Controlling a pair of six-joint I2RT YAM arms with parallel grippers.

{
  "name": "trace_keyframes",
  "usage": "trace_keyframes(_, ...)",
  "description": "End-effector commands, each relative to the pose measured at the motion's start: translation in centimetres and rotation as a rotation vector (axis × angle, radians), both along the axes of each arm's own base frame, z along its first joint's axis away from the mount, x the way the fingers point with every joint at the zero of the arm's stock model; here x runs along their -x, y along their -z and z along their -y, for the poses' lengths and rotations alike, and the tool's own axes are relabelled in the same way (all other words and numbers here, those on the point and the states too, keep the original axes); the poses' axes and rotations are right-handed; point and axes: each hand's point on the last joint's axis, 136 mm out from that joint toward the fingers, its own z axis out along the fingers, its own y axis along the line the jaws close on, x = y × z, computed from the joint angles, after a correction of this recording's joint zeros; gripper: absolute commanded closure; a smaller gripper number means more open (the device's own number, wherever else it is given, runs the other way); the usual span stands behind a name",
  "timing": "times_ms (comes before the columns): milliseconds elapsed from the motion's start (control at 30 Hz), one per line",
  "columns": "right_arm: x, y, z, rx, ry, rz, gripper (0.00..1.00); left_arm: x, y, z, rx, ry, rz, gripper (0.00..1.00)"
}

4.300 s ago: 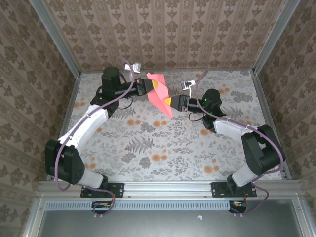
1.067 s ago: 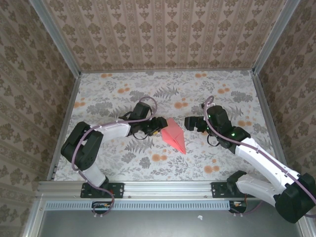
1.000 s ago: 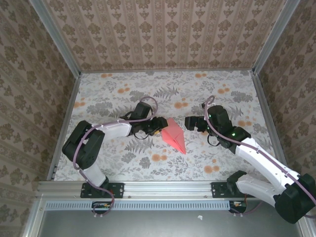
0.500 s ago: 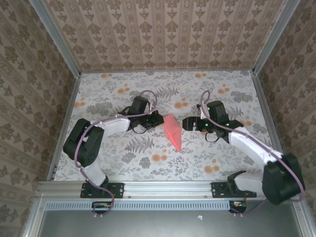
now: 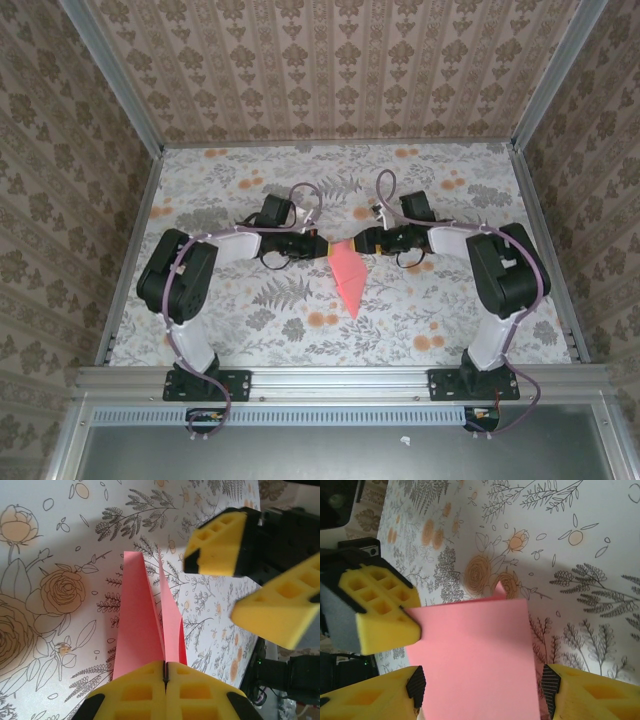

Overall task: Fold a paper plane with a square sheet of paper (fold left side to right side)
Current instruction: Fold the wing for the fifth time at the center of the table.

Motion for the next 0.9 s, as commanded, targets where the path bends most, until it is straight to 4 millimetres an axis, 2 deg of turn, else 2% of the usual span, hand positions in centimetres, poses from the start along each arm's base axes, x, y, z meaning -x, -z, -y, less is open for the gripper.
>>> trace_keyframes(0, -0.5, -0.6, -1.0, -0.071, -0.081, 0.030, 0.36, 0.0, -0.6, 0.4, 0.044, 0.062, 0.039, 1.00)
trace_keyframes(167, -0.1, 0.5, -1.0, -0.080, -0.103, -0.014, 0.39, -0.1, -0.4, 0.3, 0.048, 0.076, 0.057, 1.00)
trace_keyframes(300, 0.3, 0.4, -1.3, -0.116, -0.127, -0.038, 0.47, -0.3, -0.2, 0.5, 0.052, 0.083, 0.058, 1.00)
trace_keyframes(400, 0.5, 0.7, -0.9, -0.103, -0.122, -0.049, 0.58, -0.5, 0.0, 0.5, 0.048, 0.086, 0.063, 1.00)
trace_keyframes(533, 0.4, 0.1, 0.0, -0.087, -0.086, -0.027, 0.65, -0.6, 0.5, 0.4, 0.032, 0.086, 0.062, 1.00)
trace_keyframes(667, 0.8, -0.7, 0.1, -0.080, -0.086, -0.016, 0.85, -0.8, 0.9, 0.4, 0.026, 0.088, 0.062, 1.00)
trace_keyframes(767, 1.2, -1.1, 0.5, -0.055, -0.066, -0.013, 1.00, -1.0, 0.5, 0.5, 0.035, 0.095, 0.084, 0.88)
trace_keyframes(800, 1.2, -1.0, 0.6, -0.047, -0.056, -0.018, 1.00, -1.1, 0.1, 0.5, 0.036, 0.097, 0.099, 0.81)
trace_keyframes(867, 1.6, -1.2, 0.7, -0.030, -0.048, -0.027, 1.00, -1.3, -0.7, 0.5, 0.034, 0.108, 0.133, 0.78)
